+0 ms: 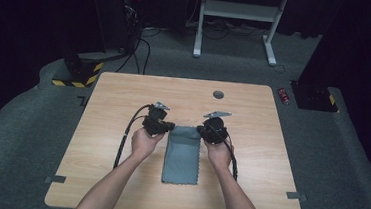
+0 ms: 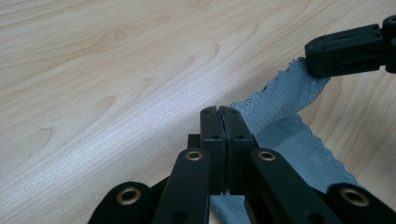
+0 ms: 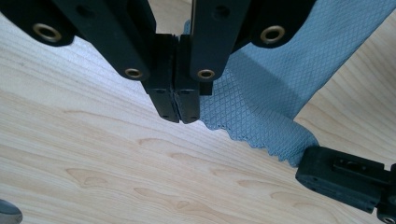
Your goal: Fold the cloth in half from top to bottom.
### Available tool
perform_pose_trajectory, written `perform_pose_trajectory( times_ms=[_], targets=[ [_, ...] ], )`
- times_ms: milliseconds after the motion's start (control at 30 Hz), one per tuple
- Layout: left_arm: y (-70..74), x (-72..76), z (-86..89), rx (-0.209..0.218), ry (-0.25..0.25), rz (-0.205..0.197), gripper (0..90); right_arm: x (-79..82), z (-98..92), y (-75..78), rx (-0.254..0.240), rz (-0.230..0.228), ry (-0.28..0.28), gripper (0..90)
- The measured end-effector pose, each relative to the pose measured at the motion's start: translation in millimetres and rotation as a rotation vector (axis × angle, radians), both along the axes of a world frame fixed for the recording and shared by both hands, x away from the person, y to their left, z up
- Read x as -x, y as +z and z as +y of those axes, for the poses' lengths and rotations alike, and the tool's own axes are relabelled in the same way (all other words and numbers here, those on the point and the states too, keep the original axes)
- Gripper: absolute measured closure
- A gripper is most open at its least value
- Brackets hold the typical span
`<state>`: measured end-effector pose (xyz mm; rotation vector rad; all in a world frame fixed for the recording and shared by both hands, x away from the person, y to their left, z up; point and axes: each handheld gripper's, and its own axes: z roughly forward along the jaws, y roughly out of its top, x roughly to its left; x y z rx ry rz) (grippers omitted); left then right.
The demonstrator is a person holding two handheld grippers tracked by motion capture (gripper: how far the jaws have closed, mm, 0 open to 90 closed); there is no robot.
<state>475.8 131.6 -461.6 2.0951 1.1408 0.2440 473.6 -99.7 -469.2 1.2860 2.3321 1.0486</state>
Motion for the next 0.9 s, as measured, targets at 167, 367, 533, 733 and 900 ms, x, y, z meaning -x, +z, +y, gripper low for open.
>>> perform_pose_trajectory(
  times_ms=[167, 367, 533, 733, 900],
  targets=[
    [-0.2, 4.7, 1.3, -0.01, -0.013, -0.007, 89.0, 3.6, -1.8, -1.3, -0.012, 0.003, 0.016, 88.8],
    [-0.5, 11.5, 0.5, 0.0, -0.029, -0.005, 89.0, 9.8, -5.0, -3.4, -0.018, 0.001, 0.035, 88.8],
    [-2.6, 20.2, 4.2, 0.016, -0.045, -0.004, 89.0, 19.2, -6.0, -5.5, -0.019, 0.002, 0.059, 88.8],
    [-7.6, 28.3, 9.0, 0.048, -0.046, -0.004, 89.0, 28.4, -6.3, -8.5, -0.029, 0.001, 0.076, 88.8],
    [-10.7, 33.5, 10.0, 0.07, -0.048, 0.003, 89.0, 34.8, -7.4, -10.4, -0.028, 0.001, 0.085, 88.8]
  ],
)
